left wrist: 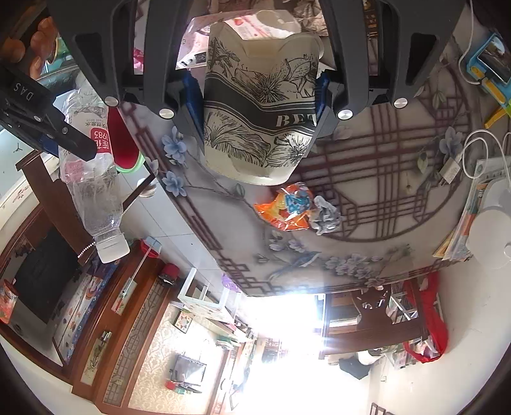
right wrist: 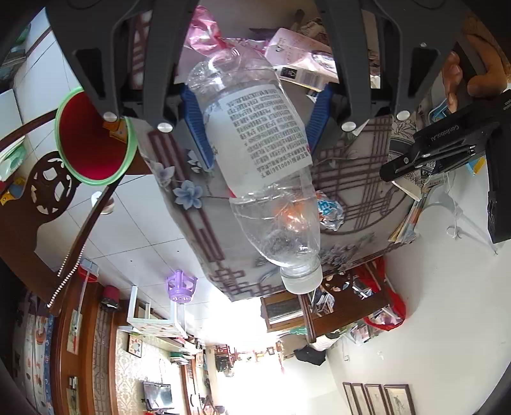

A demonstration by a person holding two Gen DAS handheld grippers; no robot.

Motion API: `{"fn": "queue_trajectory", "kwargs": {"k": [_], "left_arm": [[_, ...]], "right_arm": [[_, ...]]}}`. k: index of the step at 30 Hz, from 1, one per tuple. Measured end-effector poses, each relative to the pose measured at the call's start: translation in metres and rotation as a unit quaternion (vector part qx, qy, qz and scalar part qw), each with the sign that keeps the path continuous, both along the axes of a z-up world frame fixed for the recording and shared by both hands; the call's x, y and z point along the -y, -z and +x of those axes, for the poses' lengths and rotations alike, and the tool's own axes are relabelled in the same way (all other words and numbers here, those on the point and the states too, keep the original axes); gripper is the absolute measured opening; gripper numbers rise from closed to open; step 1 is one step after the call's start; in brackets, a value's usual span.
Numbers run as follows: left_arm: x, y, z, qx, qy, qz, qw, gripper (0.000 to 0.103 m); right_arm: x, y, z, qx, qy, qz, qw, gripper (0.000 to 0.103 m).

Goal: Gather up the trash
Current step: 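Lift and carry the held paper cup and water bottle over the red bucket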

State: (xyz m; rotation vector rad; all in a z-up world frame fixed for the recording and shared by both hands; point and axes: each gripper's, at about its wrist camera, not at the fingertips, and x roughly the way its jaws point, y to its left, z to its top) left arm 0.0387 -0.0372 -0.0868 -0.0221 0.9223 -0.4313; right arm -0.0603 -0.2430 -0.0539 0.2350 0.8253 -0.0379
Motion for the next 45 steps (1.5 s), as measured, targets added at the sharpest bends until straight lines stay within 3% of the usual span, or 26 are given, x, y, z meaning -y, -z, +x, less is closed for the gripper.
{"fn": "queue_trajectory", "kwargs": {"k": [13, 29, 45], "left_arm": [[0.064, 0.004, -0.004, -0.002, 0.036, 0.011, 0.9993, 0.050], [0.152, 0.016, -0.005, -0.012, 0.064, 0.016, 0.9978, 0.051], [0.232, 0.032, -0.002, -0.030, 0.119, 0.025, 0.9921, 0.051]], "right_arm": [[0.065, 0.005, -0.019, -0.007, 0.056, 0.005, 0.998, 0.055], [0.143, 0.015, -0.025, -0.022, 0.082, 0.001, 0.996, 0.056], [0.256, 0.086, -0.017, -0.113, 0.178, -0.014, 0.977, 0.057]]}}
